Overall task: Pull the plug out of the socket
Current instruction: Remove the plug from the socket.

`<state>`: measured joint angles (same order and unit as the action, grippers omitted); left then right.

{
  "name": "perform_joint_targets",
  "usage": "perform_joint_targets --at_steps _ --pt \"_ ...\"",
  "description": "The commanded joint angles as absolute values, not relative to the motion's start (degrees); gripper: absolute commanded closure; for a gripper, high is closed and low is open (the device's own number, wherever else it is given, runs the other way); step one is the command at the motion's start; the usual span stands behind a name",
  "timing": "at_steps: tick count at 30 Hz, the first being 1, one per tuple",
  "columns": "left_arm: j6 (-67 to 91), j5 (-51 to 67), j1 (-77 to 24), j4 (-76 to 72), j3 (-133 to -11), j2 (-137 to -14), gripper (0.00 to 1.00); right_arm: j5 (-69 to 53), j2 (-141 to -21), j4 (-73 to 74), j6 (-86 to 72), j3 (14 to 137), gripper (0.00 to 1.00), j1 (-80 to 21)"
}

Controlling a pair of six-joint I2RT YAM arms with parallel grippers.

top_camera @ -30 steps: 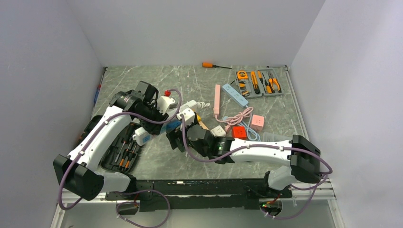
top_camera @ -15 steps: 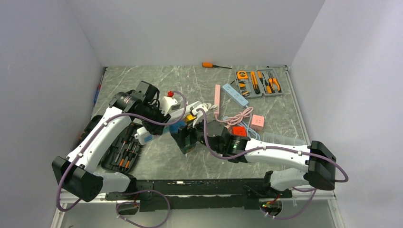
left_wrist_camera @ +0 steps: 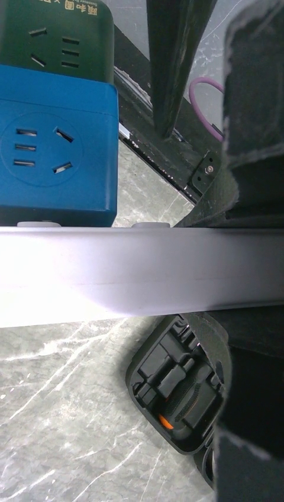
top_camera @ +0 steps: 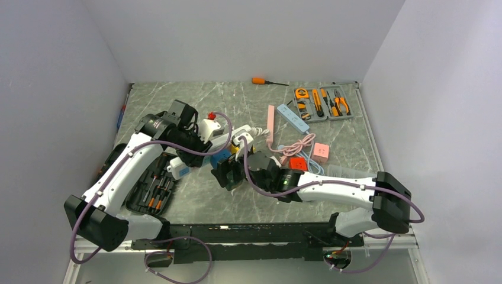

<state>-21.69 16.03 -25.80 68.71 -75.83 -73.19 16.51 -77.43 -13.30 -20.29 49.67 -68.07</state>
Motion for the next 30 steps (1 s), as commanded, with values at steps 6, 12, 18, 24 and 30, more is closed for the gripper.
perform_joint_targets --at_steps 6,12,18,24,30 --pt "-20.42 21.79 -25.85 61.87 -81.38 -70.33 1.00 19.07 -81.03 -14.23 -22.04 53.81 0.02 -68.25" --pt "-19.96 22.59 -25.89 61.85 -81.74 -70.64 1.00 21.42 -84.62 -14.01 -21.99 56.72 0.10 -68.20" --pt "-20.21 22.99 -25.87 61.87 -81.59 -70.17 1.00 20.94 -87.90 -12.87 -21.86 60.27 0.21 -68.18" --pt "-20.30 23.60 -25.90 61.72 -81.21 -69.62 1.00 20.72 -89.88 -11.01 -22.23 62.13 0.40 -67.96" --pt "-20.64 21.00 -25.85 60.12 -80.42 -69.37 1.00 20.36 -92.08 -6.63 -23.53 64.16 0.68 -67.73"
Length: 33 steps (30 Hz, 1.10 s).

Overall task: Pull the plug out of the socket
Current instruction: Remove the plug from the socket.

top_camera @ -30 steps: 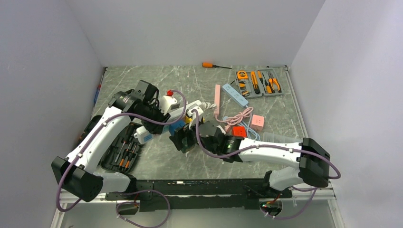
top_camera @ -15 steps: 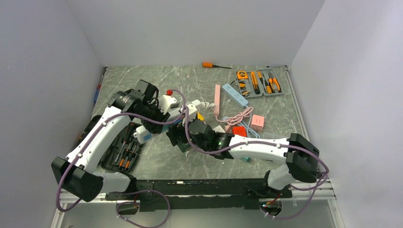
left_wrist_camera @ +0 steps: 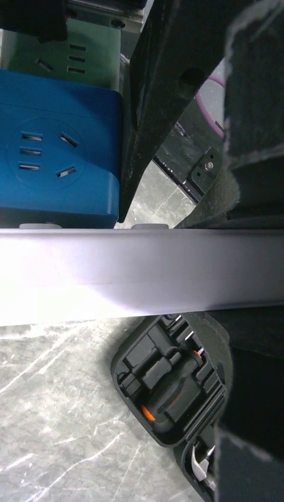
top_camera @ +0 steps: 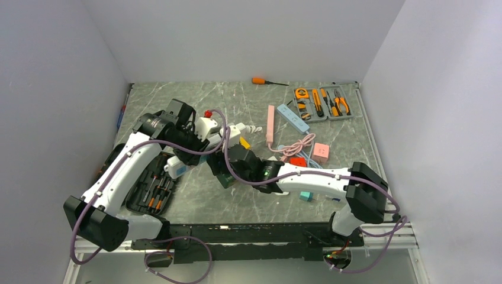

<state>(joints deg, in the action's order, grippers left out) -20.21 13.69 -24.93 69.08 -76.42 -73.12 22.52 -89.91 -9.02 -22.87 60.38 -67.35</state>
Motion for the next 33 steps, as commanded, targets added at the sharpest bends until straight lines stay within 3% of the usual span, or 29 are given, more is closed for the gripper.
perform_joint_targets --at_steps 1,4,8,19,33 --pt "-20.76 19.31 -25.92 59.06 -79.71 -69.27 1.00 20.09 -92.25 -5.93 -23.79 64.44 0.78 -67.81" --pt "-21.70 11.71 -25.90 54.76 -76.20 -69.39 1.00 19.85 -91.84 -5.44 -24.80 63.28 1.00 -67.77" --pt "-22.54 3.95 -25.87 50.32 -72.07 -69.93 1.00 19.71 -90.34 -6.82 -26.26 59.60 1.00 -67.84" --pt "-23.12 0.18 -25.56 46.22 -68.87 -71.88 1.00 20.49 -85.79 -8.85 -27.60 53.25 1.00 -69.61" --pt "-19.35 15.94 -21.28 51.38 -75.66 -72.47 1.00 21.37 -98.50 -18.58 -21.20 56.69 1.00 -73.82"
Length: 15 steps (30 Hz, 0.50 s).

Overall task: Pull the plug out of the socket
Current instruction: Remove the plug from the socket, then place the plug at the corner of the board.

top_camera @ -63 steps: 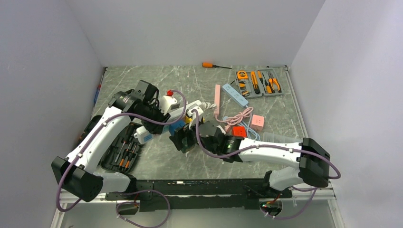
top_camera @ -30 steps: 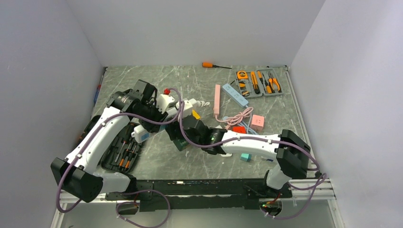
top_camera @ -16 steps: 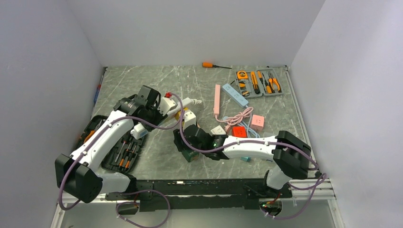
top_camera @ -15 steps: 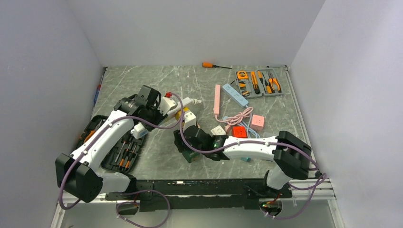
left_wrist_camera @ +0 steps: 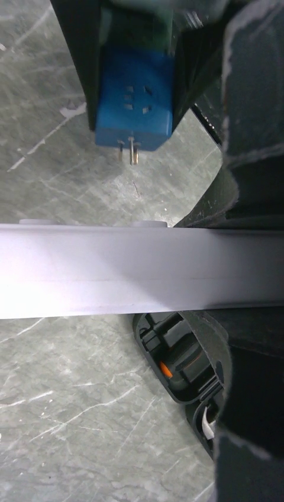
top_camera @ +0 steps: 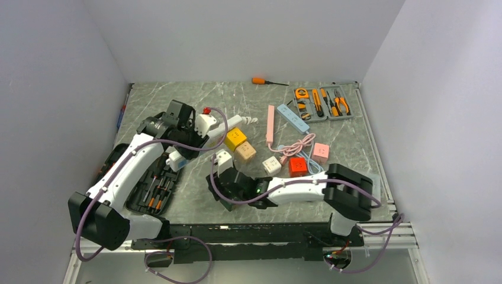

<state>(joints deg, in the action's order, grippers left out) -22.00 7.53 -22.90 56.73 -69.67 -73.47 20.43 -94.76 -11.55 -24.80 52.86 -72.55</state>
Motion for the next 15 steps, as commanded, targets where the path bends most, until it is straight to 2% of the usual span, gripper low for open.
perform_joint_targets --at_steps 1,5,8,12,15 --pt "-19.33 16.25 -20.97 51.53 -75.94 -72.65 1.00 21.78 -99.60 -18.86 -20.77 57.30 1.00 -74.02" --pt "-19.42 17.42 -20.37 51.53 -75.90 -72.82 1.00 23.93 -102.15 -22.34 -20.73 56.13 0.98 -74.26" --pt "-19.81 17.92 -20.30 51.26 -75.33 -72.62 1.00 23.50 -104.17 -22.91 -21.08 55.98 0.82 -74.34" --pt "-20.29 17.17 -20.30 50.93 -74.66 -72.42 1.00 22.47 -106.42 -23.42 -21.82 55.88 0.47 -74.65" --pt "-20.63 16.88 -20.30 51.04 -74.66 -72.30 1.00 23.94 -106.22 -22.68 -22.31 55.16 0.29 -74.98"
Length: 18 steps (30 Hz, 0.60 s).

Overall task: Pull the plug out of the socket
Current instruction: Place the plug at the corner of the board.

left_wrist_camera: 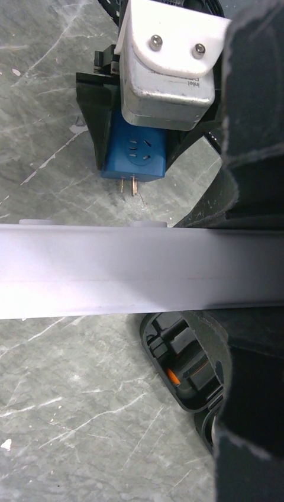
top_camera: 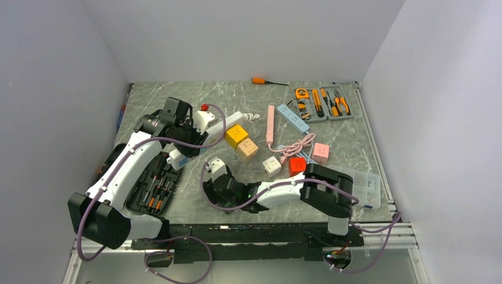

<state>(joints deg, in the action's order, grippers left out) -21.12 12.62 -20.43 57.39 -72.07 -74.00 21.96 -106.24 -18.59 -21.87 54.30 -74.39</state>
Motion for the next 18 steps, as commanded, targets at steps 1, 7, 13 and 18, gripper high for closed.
perform_joint_targets --at_steps 1,7,13,18 --pt "-20.79 16.82 -20.30 51.00 -74.50 -72.19 1.00 24.03 -105.61 -22.61 -22.32 54.63 0.23 -74.97" --pt "-21.92 16.17 -20.30 51.05 -73.92 -72.07 1.00 23.17 -96.94 -17.45 -22.22 52.77 0.01 -75.06" --pt "-23.14 16.00 -20.30 51.24 -73.01 -71.99 1.00 24.24 -80.26 -9.39 -18.47 53.13 0.00 -74.22" --pt "-23.90 16.30 -20.30 51.74 -72.95 -71.80 1.00 21.78 -73.03 -0.69 -16.26 56.28 0.00 -66.57"
